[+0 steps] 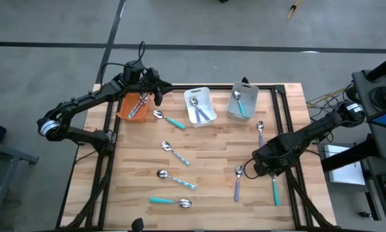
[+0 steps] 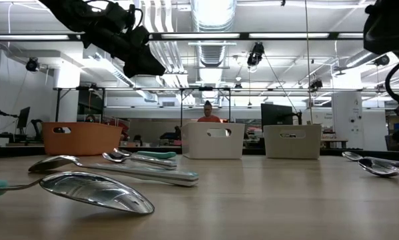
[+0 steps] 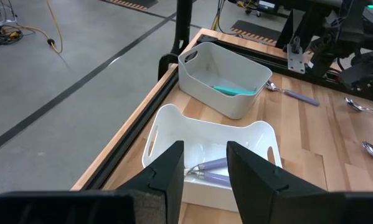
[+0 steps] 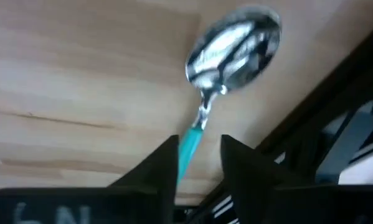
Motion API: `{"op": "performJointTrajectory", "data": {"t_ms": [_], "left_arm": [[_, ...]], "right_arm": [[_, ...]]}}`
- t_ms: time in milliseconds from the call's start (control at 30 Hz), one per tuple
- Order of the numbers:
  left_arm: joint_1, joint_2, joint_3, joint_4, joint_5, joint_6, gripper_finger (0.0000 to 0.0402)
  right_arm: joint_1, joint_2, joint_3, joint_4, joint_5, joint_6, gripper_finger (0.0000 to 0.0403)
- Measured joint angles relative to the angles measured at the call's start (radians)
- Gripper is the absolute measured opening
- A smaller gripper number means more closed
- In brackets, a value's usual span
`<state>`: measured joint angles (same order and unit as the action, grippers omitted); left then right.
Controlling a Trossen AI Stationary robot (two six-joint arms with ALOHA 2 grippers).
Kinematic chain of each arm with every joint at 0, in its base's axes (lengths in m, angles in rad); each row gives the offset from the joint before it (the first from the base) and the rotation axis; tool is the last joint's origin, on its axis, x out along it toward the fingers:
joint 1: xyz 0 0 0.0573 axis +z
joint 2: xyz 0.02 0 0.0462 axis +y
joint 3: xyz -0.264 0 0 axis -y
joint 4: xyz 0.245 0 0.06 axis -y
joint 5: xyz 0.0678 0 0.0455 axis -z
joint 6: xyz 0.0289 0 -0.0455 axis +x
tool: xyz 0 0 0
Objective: Sort silverware by color (type)
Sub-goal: Put the blue spoon into the gray bin
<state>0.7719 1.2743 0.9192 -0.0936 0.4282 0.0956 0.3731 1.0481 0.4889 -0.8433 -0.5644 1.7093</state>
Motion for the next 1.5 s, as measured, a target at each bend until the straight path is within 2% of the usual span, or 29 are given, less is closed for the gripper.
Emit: {"op": "performJointTrajectory", "data": {"t_ms": [133, 233, 367, 500, 700, 833, 967, 1200, 1267, 1400, 1500], "left_arm": [[0.0, 0.0, 0.0, -0.006, 0.0, 0.0, 0.0102], [0.0, 0.0, 0.0, -0.015, 0.0, 0.0, 0.0102], [0.0, 0.0, 0.0, -0.013, 0.0, 0.009, 0.0102], [0.0, 0.0, 0.0, -0.012, 0.0, 0.018, 0.0102], [0.0, 0.0, 0.0, -0.012, 0.0, 0.019, 0.0102], [0.0, 0.0, 0.0, -0.011, -0.001, 0.035, 0.0102], [-0.001, 0.0, 0.0, -0.001, 0.0, 0.053, 0.0102], [0.0, 0.0, 0.0, 0.014, 0.0, 0.07, 0.0102], [0.0, 0.0, 0.0, 0.014, 0.0, 0.071, 0.0102], [0.0, 0.0, 0.0, 0.015, 0.0, 0.071, 0.0102], [0.0, 0.0, 0.0, 0.016, 0.0, 0.07, 0.0102]], "right_arm": [[0.057, 0.001, -0.005, 0.071, -0.009, 0.089, 0.0162], [0.096, 0.012, -0.009, 0.123, 0.029, 0.146, 0.0186], [0.134, 0.055, -0.016, 0.122, 0.049, 0.208, 0.0197], [0.153, 0.119, -0.02, 0.131, 0.063, 0.186, 0.0195], [0.152, 0.249, -0.045, 0.239, 0.044, 0.078, 0.0153], [0.152, 0.33, -0.041, 0.285, 0.005, 0.029, 0.0092], [0.151, 0.352, -0.036, 0.303, -0.071, -0.123, 0.003], [0.143, 0.251, -0.034, 0.3, -0.085, -0.097, 0.0027], [0.14, 0.206, -0.028, 0.291, -0.033, -0.077, 0.0027], [0.097, 0.093, 0.011, 0.314, 0.139, -0.065, 0.0027], [0.049, 0.014, 0.051, 0.31, 0.346, -0.118, 0.0027]]}}
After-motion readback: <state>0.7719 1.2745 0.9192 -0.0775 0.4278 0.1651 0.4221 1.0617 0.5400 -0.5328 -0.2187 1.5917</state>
